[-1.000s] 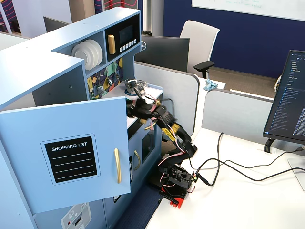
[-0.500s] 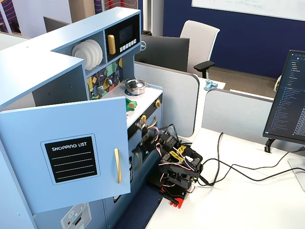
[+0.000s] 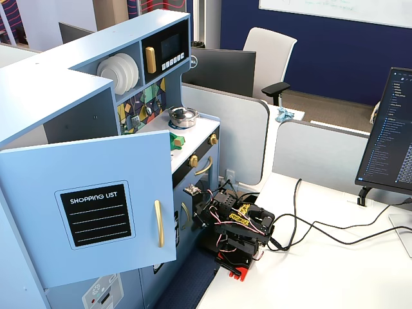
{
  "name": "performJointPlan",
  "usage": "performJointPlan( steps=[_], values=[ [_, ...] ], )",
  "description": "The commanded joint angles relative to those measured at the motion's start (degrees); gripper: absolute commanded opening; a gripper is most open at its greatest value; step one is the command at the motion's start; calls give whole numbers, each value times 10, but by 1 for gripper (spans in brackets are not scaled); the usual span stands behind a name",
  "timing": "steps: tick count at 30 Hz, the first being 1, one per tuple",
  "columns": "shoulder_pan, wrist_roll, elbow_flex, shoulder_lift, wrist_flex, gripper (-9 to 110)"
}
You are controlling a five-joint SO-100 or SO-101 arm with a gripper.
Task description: Pick up the green pineapple from the left cabinet and place it in the green recipient
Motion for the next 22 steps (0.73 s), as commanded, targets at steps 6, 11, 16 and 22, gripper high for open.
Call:
performJointPlan(
  steps=[6,11,16,22],
  values=[
    [19,-32,-3,7,172,2],
    [25,-49,-3,7,175,2],
    [25,-77,-3,7,179,3],
    [25,-78,-3,7,179,3]
  ],
)
